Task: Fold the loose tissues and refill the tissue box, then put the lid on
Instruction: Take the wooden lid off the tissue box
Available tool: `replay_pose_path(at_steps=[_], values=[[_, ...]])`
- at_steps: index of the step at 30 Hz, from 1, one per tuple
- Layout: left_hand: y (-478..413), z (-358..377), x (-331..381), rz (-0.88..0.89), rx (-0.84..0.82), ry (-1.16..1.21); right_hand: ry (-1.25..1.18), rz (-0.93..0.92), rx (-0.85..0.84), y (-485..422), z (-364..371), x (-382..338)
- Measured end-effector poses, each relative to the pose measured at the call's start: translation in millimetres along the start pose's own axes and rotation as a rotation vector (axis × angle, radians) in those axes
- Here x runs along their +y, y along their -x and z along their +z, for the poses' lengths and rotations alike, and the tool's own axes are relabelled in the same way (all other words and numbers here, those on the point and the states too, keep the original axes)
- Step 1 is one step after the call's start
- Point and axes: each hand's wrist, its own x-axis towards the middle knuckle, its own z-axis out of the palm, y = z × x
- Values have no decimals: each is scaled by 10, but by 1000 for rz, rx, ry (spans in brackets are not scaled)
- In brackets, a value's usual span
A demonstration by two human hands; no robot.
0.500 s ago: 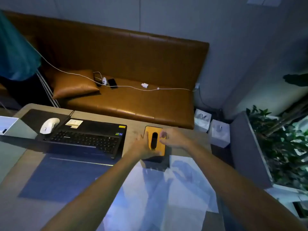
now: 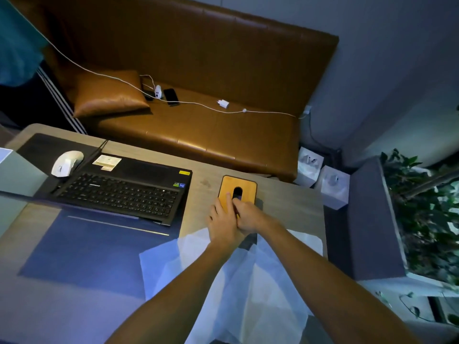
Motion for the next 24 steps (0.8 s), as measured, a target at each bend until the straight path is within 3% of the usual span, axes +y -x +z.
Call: replay_pose_path(at_steps=[11,18,24], values=[[-220,-50,-50,-17,84,175,-87,-89,52,-155,-255,111],[-336,-40,-104,-24,71,184,-109,-7,232,-58,-704,591],[-393,-25,-104,-21,23,141,-85,130,185,39,-416,1157]])
